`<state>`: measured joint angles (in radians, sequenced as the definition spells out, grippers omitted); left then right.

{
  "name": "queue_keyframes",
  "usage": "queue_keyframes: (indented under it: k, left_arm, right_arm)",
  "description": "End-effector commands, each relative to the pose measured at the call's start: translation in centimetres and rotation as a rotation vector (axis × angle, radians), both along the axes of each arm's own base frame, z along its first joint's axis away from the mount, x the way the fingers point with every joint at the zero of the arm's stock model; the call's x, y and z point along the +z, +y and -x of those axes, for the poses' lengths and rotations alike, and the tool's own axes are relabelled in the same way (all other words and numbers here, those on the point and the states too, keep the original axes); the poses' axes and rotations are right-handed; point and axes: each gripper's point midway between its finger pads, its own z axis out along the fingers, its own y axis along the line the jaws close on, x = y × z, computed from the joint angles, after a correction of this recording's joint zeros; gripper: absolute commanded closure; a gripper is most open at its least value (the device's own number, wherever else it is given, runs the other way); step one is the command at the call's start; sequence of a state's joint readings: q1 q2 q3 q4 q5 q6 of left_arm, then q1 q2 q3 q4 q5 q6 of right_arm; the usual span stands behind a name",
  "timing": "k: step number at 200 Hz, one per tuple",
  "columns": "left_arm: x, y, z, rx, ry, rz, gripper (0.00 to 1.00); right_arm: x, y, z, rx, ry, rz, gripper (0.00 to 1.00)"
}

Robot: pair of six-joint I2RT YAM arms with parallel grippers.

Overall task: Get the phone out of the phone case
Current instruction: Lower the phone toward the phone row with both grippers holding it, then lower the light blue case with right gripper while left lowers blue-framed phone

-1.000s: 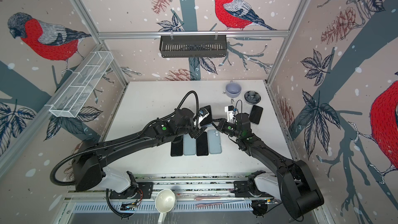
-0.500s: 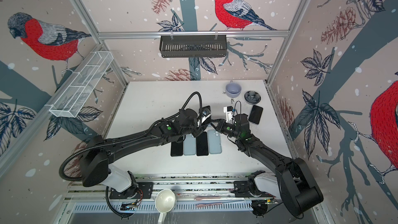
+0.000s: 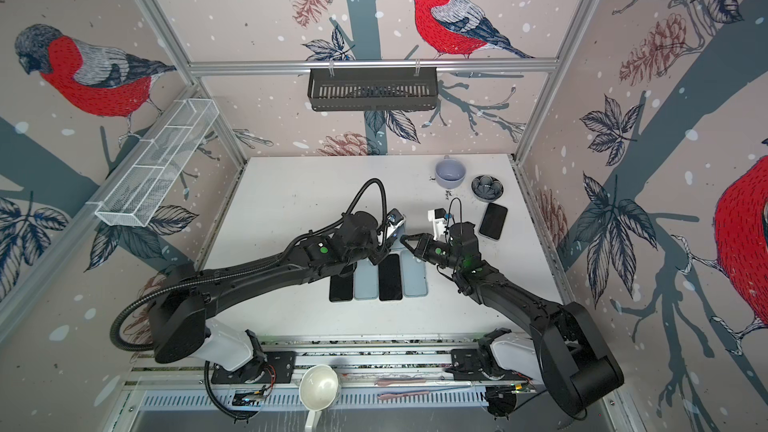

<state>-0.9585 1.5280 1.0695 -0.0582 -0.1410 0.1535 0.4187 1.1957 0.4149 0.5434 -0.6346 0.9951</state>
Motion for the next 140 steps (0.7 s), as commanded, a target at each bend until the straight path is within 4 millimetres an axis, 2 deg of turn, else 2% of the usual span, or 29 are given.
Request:
queue_keyframes:
  k: [1, 29, 46, 61, 84, 91, 107, 120, 125, 140]
  left_arm:
    - [0.3, -0.5, -0.1, -0.010, -0.013, 0.032, 0.83]
    - [-0.6, -0.4, -0.3, -0.003, 0.000, -0.005, 0.92]
    - [0.1, 0.5, -1.4, 0.089, -0.006, -0.022, 0.99]
    - [1.3, 1.7, -2.3, 0.149, -0.066, -0.052, 1.00]
    - [4.9, 5.2, -3.8, 0.292, -0.219, -0.113, 1.00]
    - [6.0, 6.4, -4.0, 0.320, -0.271, -0.140, 1.00]
    - [7.0, 9.2, -4.4, 0.369, -0.382, -0.230, 1.00]
    - [5.8, 10.3, -4.1, 0.327, -0.391, -0.302, 1.00]
    - [4.2, 11.2, -4.0, 0.322, -0.395, -0.359, 1.00]
    - [2.1, 12.6, -4.1, 0.295, -0.446, -0.451, 1.00]
  right_arm:
    - [2.0, 0.5, -0.1, 0.022, -0.078, -0.044, 1.00]
    - [2.2, 0.6, -0.2, 0.022, -0.079, -0.052, 1.00]
    - [2.0, 0.5, -0.3, 0.017, -0.072, -0.046, 1.00]
    - [1.3, 0.2, -0.7, 0.001, -0.055, -0.026, 1.00]
    - [-0.2, -0.3, -1.3, -0.017, -0.028, 0.011, 1.00]
    - [-1.5, -0.4, -1.7, -0.021, 0.007, 0.026, 1.00]
    - [-2.5, -0.3, -2.4, -0.020, 0.037, 0.026, 1.00]
    - [-2.9, 0.4, -3.1, -0.007, 0.052, 0.017, 1.00]
    - [-3.0, 0.7, -3.4, -0.002, 0.055, 0.016, 1.00]
    - [-3.6, 1.9, -4.3, 0.012, 0.073, 0.020, 1.00]
